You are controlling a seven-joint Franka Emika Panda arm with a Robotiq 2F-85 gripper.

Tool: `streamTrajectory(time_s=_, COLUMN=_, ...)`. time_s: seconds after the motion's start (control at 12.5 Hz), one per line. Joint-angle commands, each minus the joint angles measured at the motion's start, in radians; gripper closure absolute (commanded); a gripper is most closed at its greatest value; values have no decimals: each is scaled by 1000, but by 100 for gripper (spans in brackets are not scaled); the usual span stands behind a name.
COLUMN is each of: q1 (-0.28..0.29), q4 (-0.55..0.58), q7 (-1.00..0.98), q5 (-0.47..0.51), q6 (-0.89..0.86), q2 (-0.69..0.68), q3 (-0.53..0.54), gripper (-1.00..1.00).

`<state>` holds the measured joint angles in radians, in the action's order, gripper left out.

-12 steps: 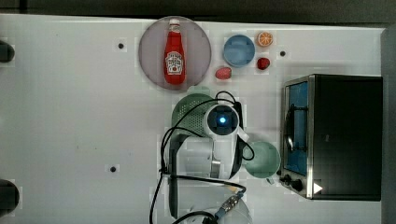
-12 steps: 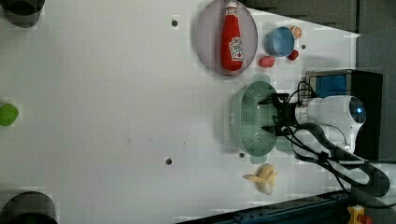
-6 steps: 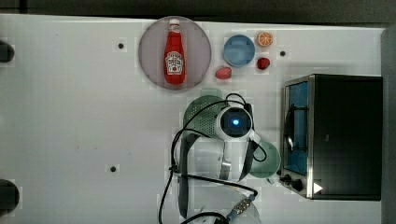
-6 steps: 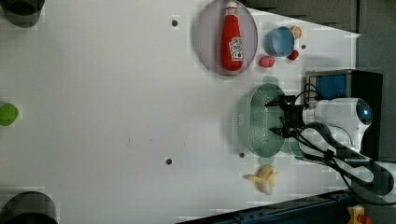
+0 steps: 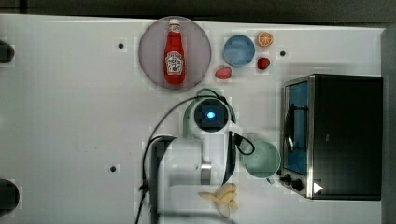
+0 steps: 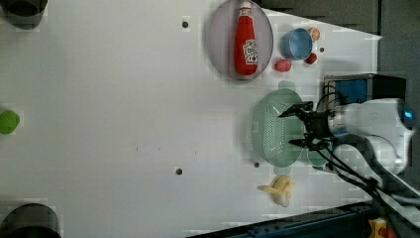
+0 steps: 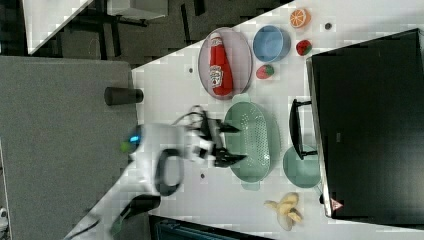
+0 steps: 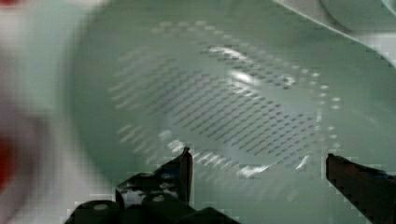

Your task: Drag strainer left to right.

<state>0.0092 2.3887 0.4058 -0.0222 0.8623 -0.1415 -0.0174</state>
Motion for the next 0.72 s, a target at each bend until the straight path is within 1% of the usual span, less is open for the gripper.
streamTrajectory(time_s=0.08, q1=12, q4=-26, q7=-255, q5=11, q6=-54, q2=228, q3=49, gripper=-100)
streamTrajectory(time_s=0.32, q1=11, q4=-29, q7=-377, q5=11, q6=-197, q2=404, q3=46, gripper=-100)
streamTrajectory(time_s=0.56, q1=11, q4=-73, q7=-383, q5=11, q6=-442, q2=573, q3=46, gripper=-100)
streamTrajectory(time_s=0.72, q1=5, q4=-130, q7=-385, q5=10, q6=-608, q2=643, q3=39, gripper=-100)
